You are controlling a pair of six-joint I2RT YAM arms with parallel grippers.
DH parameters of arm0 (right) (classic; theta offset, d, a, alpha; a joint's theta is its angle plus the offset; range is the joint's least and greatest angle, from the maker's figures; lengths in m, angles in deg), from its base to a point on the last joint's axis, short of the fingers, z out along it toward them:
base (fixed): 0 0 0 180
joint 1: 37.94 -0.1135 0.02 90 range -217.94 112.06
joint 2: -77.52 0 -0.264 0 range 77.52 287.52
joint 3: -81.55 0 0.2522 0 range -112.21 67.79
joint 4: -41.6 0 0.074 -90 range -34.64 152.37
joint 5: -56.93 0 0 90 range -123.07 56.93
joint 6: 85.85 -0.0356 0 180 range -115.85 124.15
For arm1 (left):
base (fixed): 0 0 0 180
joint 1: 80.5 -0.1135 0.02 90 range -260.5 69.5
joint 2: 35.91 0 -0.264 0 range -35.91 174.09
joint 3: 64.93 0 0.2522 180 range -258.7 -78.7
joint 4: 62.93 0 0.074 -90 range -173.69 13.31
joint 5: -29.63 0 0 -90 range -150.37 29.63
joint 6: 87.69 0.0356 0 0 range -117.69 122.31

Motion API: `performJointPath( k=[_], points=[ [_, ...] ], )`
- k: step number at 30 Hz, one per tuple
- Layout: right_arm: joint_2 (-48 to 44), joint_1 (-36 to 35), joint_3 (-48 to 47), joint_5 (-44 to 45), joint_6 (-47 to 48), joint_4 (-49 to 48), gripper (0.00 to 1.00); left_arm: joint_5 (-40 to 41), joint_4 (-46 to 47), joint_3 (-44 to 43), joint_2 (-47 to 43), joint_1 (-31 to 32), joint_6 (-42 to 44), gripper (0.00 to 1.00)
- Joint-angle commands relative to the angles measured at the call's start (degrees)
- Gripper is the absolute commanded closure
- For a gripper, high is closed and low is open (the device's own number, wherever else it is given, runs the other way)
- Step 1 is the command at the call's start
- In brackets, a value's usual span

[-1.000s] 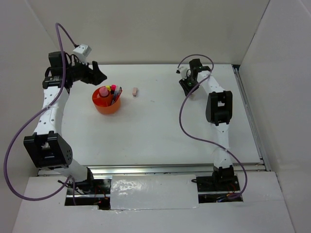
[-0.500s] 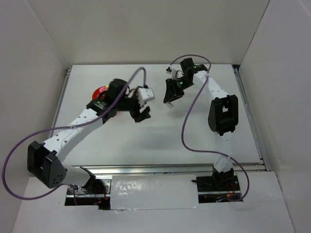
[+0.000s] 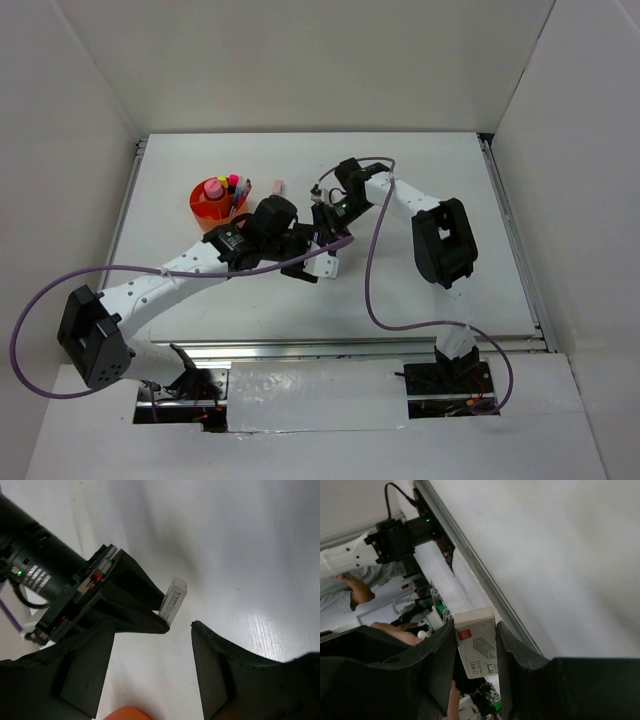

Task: Sort the stationery into containers
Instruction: Place the stationery in the storage box.

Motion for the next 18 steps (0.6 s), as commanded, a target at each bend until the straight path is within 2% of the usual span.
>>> performJointPath(
  k=[1, 8, 18],
  points=[
    [-5.01, -0.83, -0.17, -4.9, -2.02, -0.98, 1.0, -2.41, -2.34, 0.55, -0.43, 0.47, 8.22, 0.25],
    [-4.75, -2.15, -0.08, -7.46, -2.55, -1.07, 1.0, -3.38, -4.2, 0.46, 1.41, 0.99, 10.86, 0.27],
    [-4.66, -3.12, -0.26, -9.39, -2.99, -1.16, 1.0, -1.8, -6.57, -1.03, 5.19, 2.48, 13.24, 0.49]
  ],
)
